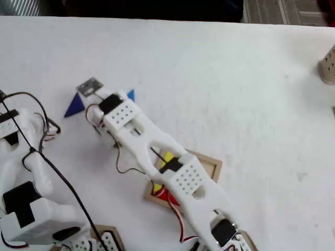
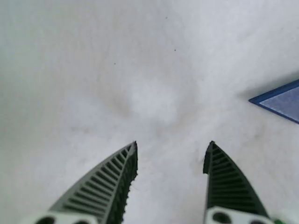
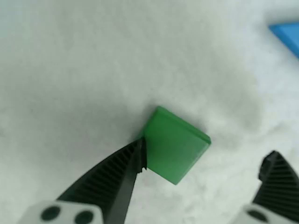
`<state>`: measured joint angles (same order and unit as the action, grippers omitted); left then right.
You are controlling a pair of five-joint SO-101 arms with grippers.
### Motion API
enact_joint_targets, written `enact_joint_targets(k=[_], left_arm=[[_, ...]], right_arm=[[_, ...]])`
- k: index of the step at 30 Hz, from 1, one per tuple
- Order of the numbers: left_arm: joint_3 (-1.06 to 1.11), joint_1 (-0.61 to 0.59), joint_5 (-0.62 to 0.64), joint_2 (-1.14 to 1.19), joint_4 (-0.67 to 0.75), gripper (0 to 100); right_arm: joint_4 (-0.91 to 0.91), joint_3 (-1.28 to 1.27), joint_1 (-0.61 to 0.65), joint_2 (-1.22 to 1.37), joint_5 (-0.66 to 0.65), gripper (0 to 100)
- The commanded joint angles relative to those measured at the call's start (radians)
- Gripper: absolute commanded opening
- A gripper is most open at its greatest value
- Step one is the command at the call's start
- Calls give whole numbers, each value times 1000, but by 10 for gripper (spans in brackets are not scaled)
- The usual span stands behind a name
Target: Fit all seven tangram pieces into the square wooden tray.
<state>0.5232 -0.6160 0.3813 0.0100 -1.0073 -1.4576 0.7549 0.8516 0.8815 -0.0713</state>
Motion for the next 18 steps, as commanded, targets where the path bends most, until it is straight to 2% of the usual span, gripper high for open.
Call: enact_joint_targets(k=[1,7,12,18], left_arm=[[-6,13,2,-33,18,233],[2,13,2,-31,18,233],[25,42,0,-35,37,233],[25,44,0,-33,37,233]], right_arm=[[38,5,31,15,-54,403],[-1,68,-8,56,48,319],[-1,69,-5,62,55,200],[-1,69,-5,62,57,120]])
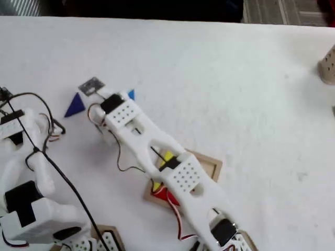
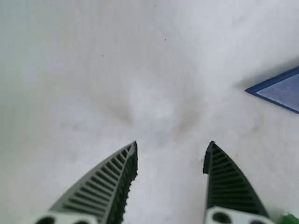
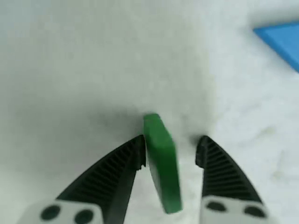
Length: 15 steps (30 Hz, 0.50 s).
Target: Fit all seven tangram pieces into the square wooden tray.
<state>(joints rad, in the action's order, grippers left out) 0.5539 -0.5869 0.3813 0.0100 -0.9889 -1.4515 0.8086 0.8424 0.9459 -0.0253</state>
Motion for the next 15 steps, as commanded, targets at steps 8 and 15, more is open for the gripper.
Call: enact_joint_targets(k=[8,15], left_arm=[[-5,15,0,-33,18,233],[-6,16,0,-33,20,233]], right_arm=[[-12,15,-4,-1,11,19],[-114,57,-41,-45,9,18]])
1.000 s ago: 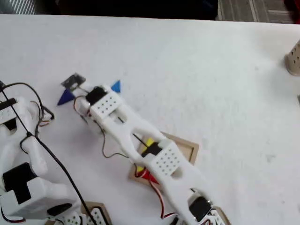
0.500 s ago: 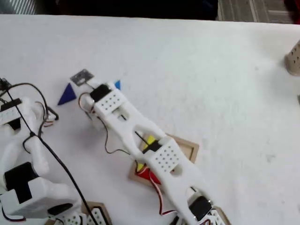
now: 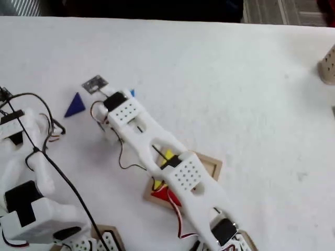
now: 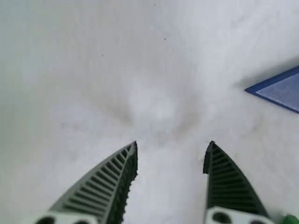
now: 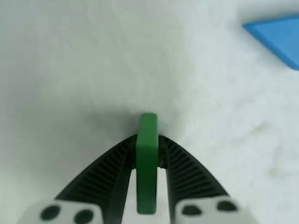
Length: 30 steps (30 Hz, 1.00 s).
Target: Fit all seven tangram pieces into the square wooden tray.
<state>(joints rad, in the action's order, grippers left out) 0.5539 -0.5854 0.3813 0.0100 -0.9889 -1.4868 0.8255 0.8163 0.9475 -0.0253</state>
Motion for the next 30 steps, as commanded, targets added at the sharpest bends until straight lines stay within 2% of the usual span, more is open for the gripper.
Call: enact_joint_targets(k=[1,4,11,18,25,30], left_arm=[[-6,15,0,-33,20,233],[-2,16,-6,-33,35,233],[12,65,-126,-39,55,153],[18,124,-189,-39,52,161],[18,125,-198,-39,49,161],[18,133,-198,-39,49,161]], right_arm=[[-127,61,-22,-70,12,18],[-242,86,-30,-160,8,18],[-231,-293,-96,-536,-2,18],[-54,-750,-185,-819,-89,18],[79,-1077,-237,-901,-170,18],[168,-1231,-243,-921,-178,18]])
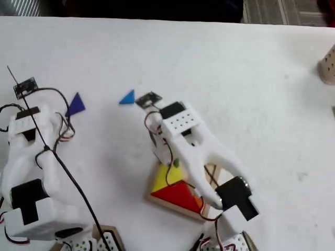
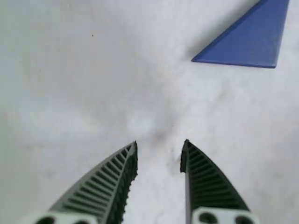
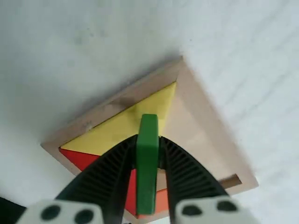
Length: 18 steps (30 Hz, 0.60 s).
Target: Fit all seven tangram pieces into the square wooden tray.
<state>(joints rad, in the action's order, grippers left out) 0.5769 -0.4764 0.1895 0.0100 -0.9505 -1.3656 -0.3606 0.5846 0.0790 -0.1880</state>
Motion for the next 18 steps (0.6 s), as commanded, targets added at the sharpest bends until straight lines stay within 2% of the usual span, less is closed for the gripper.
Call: enact_joint_targets(k=[1,5,12,18], left_arm=[[-5,27,-8,-39,11,161],[-5,25,-8,-39,9,161],[-5,25,-8,-39,9,161],[-5,25,-9,-39,9,161]], right_arm=[[68,-63,-15,-54,-15,18],[93,-97,-33,-47,-17,43],[79,-114,-27,-54,-18,287],[36,-83,-62,-87,-18,306]])
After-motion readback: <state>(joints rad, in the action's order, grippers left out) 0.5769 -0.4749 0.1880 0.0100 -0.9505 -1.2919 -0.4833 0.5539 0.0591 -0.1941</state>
